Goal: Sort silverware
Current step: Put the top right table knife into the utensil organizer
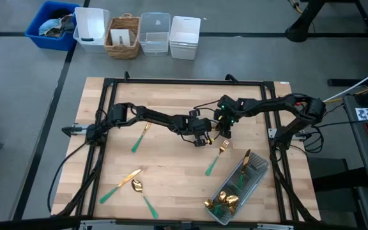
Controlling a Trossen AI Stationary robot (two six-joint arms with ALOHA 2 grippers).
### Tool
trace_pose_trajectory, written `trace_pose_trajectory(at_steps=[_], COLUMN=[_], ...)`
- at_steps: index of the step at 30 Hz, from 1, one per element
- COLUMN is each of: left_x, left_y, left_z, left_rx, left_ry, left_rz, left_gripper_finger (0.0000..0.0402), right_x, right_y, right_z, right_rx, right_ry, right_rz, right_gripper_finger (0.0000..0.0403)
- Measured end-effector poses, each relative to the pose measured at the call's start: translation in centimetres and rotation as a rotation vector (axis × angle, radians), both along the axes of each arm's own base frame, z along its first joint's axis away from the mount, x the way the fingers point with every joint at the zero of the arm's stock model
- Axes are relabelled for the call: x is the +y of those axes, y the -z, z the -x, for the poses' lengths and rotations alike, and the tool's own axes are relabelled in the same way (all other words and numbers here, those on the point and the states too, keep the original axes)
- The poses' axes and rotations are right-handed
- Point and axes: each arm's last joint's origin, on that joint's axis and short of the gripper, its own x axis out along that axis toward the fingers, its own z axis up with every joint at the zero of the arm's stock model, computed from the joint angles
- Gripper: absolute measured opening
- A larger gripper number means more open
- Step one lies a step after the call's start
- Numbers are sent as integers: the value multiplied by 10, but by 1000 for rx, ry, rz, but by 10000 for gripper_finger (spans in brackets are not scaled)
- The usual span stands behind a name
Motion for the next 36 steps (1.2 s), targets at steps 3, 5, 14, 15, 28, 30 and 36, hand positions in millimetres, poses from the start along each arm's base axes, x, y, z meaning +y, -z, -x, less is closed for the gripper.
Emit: trace_pose_trajectory(at_steps=[3, 5, 14, 15, 28, 30, 36], left_x=[-1, -1, -1, -1, -1, -1, -1], left_y=[0, 0, 0, 0, -1, -1, -1], left_z=[0, 0, 0, -1, -2, -2, -2], left_rx=[0, -1, -3, -4, -29, -29, -22], left_ry=[-4, -4, -2, 0, 6, 6, 18], left_rz=[-12, -11, -7, -3, 4, 4, -3], left_gripper_finger=[35, 35, 35, 35, 35, 35, 35], right_x=[1, 1, 1, 1, 4, 5, 5], right_y=[0, 0, 0, 0, -2, -3, -3], right_z=[0, 0, 0, 0, -3, -3, -3], right_rx=[2, 3, 2, 1, -76, -88, -87], right_ry=[26, 34, 34, 33, -30, -41, -40], right_rz=[-54, -70, -69, -71, -183, -202, -200], right_gripper_finger=[76, 72, 69, 69, 69, 69, 69])
